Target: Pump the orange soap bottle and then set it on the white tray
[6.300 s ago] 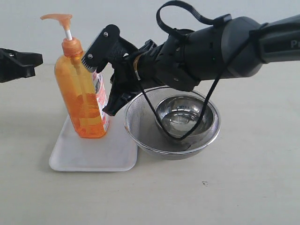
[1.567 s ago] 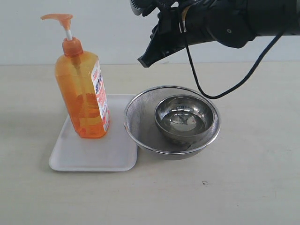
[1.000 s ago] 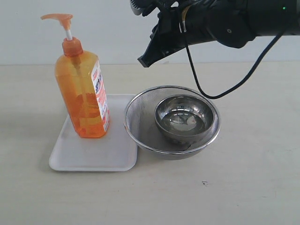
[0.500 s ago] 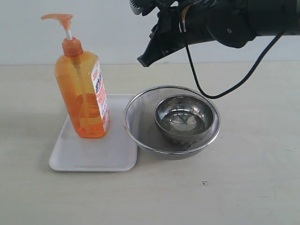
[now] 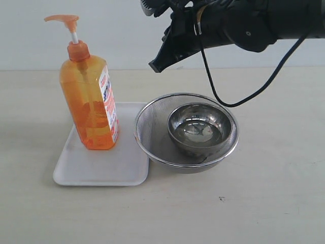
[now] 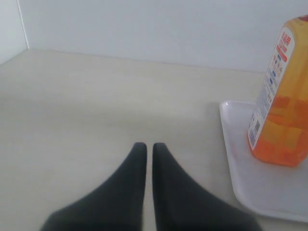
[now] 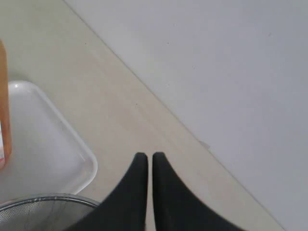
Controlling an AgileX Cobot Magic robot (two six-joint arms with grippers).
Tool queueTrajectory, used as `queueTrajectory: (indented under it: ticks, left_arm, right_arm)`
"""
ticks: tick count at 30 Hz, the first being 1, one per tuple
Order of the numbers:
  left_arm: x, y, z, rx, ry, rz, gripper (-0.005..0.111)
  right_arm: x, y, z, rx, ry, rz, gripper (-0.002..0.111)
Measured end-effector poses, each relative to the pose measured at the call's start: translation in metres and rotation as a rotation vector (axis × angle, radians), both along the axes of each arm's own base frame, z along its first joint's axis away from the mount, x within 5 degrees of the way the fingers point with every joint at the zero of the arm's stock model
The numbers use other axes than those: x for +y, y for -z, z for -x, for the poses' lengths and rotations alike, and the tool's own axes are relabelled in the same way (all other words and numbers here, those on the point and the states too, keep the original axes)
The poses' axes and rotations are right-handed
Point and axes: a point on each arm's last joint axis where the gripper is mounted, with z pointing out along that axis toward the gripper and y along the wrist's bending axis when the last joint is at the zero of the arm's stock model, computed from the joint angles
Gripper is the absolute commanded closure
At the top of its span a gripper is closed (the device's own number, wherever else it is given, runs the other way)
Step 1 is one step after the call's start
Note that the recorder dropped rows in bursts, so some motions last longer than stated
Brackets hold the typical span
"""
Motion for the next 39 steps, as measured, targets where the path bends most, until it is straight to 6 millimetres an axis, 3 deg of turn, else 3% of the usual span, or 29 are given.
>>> queueTrajectory:
  ticks: [39]
  left_arm:
    - [-0.0068, 0.0, -0.0005, 0.002, 0.134, -0.028, 0.102]
  right_arm:
    - [0.002, -0.0024, -0.0002, -0.022, -0.016, -0.021, 0.108]
